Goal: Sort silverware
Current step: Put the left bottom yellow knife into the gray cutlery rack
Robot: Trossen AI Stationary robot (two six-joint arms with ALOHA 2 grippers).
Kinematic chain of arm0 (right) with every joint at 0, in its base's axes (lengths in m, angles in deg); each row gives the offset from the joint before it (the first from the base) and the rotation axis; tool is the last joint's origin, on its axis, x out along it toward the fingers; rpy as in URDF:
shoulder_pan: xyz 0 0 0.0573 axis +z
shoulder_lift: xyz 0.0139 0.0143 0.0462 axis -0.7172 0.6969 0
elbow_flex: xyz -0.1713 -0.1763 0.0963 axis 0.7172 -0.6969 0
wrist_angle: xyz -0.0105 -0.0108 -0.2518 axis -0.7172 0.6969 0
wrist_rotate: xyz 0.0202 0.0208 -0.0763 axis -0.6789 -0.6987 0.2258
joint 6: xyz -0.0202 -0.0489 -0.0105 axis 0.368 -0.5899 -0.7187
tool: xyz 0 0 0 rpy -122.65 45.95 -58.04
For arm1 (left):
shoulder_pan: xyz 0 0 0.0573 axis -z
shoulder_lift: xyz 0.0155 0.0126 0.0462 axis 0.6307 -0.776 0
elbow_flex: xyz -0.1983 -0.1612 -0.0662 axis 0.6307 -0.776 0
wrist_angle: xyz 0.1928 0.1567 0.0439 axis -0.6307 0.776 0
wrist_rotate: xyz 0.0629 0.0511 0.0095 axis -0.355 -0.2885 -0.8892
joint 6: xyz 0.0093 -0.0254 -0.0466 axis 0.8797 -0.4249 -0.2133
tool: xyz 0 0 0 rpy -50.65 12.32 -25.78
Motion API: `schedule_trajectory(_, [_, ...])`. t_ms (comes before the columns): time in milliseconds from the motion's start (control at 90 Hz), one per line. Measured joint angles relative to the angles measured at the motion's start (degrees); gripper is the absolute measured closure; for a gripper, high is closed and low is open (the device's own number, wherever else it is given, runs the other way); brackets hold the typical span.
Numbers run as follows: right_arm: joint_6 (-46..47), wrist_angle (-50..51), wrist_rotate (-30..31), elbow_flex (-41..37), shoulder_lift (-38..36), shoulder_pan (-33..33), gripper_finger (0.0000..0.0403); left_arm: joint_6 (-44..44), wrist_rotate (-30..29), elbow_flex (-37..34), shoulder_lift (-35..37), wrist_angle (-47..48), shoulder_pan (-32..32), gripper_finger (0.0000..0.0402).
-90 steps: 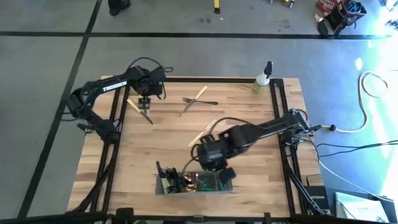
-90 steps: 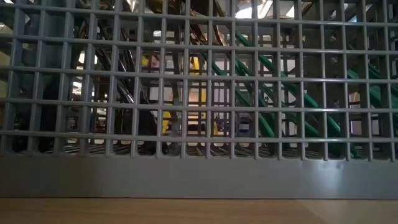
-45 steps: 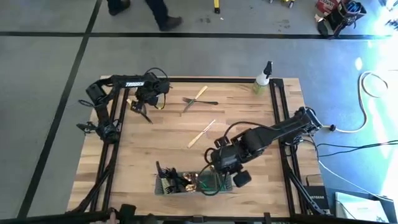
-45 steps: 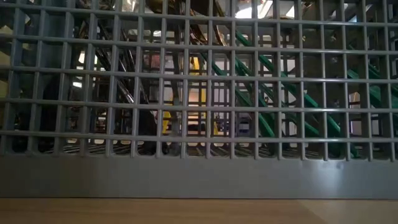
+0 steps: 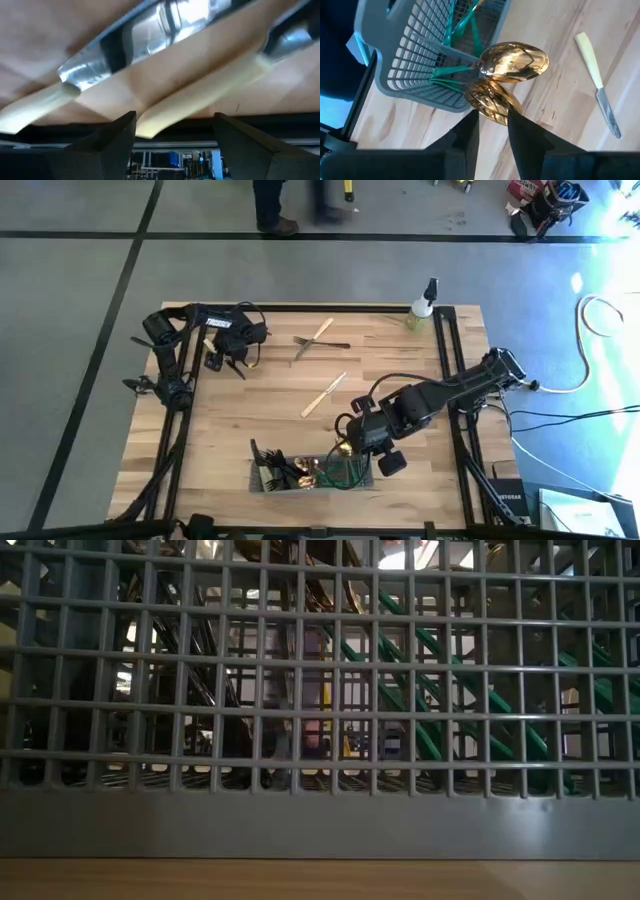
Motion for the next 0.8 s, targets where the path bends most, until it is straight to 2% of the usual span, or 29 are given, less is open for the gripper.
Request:
schedule_trajectory(156, [0.6, 0.0, 0.0, 0.0, 0.0, 0.0, 0.0317, 0.9, -0.2, -1.2, 0.0, -1.3, 0.0, 0.0166])
schedule_trajectory(489, [2.1, -0.1, 0.0, 0.0, 0.1, 0.7, 0.0317, 0.5, 2.2, -1.2, 0.1, -1.0, 0.5, 0.027])
schedule_trajectory(678, [2.2, -0.1, 0.1, 0.0, 0.1, 1.9, 0.0317, -4.7, 4.8, -1.1, 0.2, -0.3, 1.8, 0.0327])
schedule_trajectory(800, [2.2, -0.1, 0.6, 0.0, 0.1, 3.0, 0.0317, -9.8, 7.1, -1.1, 0.2, 1.2, 4.1, 0.0345])
